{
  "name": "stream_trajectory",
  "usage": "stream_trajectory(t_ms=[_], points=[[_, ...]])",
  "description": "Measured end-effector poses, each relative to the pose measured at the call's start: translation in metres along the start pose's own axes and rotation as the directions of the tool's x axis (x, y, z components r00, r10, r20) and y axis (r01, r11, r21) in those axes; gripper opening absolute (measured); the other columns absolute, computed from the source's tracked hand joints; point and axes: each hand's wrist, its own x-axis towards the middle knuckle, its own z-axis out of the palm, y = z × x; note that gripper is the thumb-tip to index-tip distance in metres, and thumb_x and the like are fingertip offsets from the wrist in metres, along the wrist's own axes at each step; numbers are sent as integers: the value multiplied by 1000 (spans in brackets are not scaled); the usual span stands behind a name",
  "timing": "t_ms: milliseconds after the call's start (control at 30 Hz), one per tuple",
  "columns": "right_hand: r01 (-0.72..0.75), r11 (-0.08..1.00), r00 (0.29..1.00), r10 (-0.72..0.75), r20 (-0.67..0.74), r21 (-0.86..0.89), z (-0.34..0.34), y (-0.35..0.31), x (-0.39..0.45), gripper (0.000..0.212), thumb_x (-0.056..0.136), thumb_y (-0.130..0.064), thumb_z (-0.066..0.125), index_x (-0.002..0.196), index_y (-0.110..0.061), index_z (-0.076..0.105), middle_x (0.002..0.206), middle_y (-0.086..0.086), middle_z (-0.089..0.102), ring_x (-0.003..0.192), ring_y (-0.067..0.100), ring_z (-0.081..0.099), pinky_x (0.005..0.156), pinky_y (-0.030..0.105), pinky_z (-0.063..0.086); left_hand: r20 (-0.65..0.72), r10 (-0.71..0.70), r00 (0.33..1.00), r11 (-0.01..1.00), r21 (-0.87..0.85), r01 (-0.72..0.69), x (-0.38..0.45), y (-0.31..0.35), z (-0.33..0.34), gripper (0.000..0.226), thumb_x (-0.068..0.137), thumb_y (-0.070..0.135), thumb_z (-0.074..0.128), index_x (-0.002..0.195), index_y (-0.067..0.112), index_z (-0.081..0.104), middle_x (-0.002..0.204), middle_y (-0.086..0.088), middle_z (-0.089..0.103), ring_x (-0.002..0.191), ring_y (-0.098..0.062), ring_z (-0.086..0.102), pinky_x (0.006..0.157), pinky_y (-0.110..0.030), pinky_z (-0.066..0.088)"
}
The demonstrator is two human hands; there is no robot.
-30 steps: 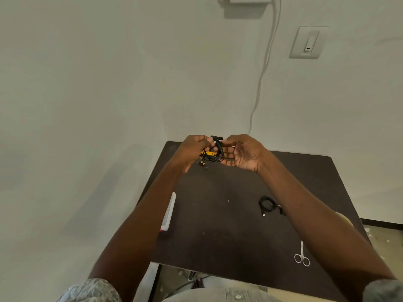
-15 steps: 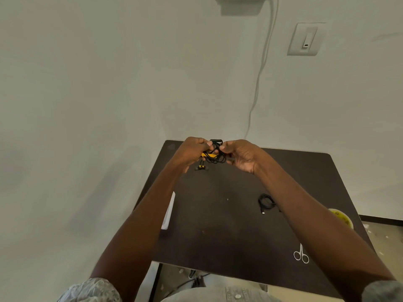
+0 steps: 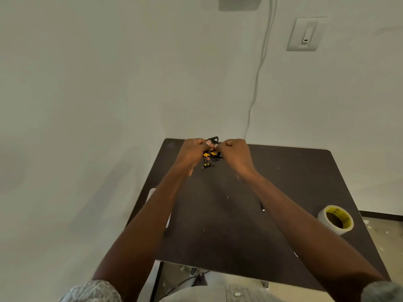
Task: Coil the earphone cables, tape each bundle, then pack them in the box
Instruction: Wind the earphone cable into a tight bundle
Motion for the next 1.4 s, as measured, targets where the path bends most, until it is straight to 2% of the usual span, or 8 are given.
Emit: stream_trajectory(t_ms=[100, 200, 433, 700, 800, 967, 1167, 1400], points=[[-78, 995, 996, 76, -38, -55, 1, 0, 1, 51, 76, -19, 67, 38, -19, 33, 40, -9, 26, 48, 14, 24, 51, 29, 23, -12, 0, 1000, 1000, -27, 0, 2, -6, 1, 18, 95, 11, 57, 91, 2, 71, 84, -11, 70, 76, -12, 65, 71, -20, 54], [-125, 990, 992, 124, -33, -59, 3, -1, 0, 46, 79, -23, 68, 43, -20, 38, 41, -8, 29, 47, 13, 26, 51, 29, 22, -30, 11, 999, 999, -32, -12, 2, -6, 6, 19, 96, 10, 56, 94, -3, 70, 81, -10, 68, 68, -9, 63, 58, -16, 51], [-269, 894, 961, 272, 44, 357, 2, -9, 1, 24, 76, 5, 65, 59, -7, 54, 56, 3, 47, 42, 7, 40, 44, 18, 32, -8, 62, 998, 996, 61, -62, 2, -8, 7, 22, 98, 11, 50, 94, -3, 67, 81, -11, 67, 66, -13, 67, 55, -18, 54], [-613, 615, 786, 413, 459, 496, -15, -7, 17, 17, 90, -17, 57, 74, -13, 63, 61, 0, 54, 46, 8, 44, 52, 23, 35, -158, 121, 980, 989, 99, -106, 8, -20, 5, 22, 96, 13, 53, 81, 7, 68, 83, -6, 70, 72, -16, 67, 56, -21, 54], [-622, 592, 771, 349, 532, 513, -24, -7, 21, 18, 87, -19, 59, 71, -12, 59, 71, 6, 62, 38, 8, 42, 47, 21, 40, -158, 141, 977, 982, 147, -118, 11, -21, -1, 23, 97, 16, 53, 84, 5, 69, 73, -2, 65, 61, -4, 58, 53, -9, 42], [-570, 655, 782, 248, 571, 496, -32, -1, 26, 15, 80, -17, 62, 68, -11, 54, 90, 10, 71, 33, 8, 31, 42, 20, 34, -150, 126, 981, 978, 186, -97, 19, -20, -3, 25, 97, 20, 52, 78, 12, 67, 59, 7, 55, 56, -5, 47, 54, -20, 36], [-613, 551, 749, 179, 638, 565, -36, 5, 29, 25, 97, -18, 49, 74, -9, 54, 70, 2, 63, 26, 6, 25, 34, 19, 26, -85, 241, 967, 906, 377, -193, 19, -24, -3, 25, 98, 21, 49, 84, 10, 67, 73, 2, 57, 69, -13, 50, 60, -19, 35], [-573, 618, 804, 297, 514, 539, -23, -2, 19, 10, 94, -14, 59, 85, -10, 64, 78, 5, 72, 66, 14, 65, 58, 24, 53, -161, 534, 830, 711, 617, -338, 15, -39, 4, 15, 93, 10, 55, 94, -2, 65, 92, -15, 60, 77, -23, 52, 63, -21, 28]])
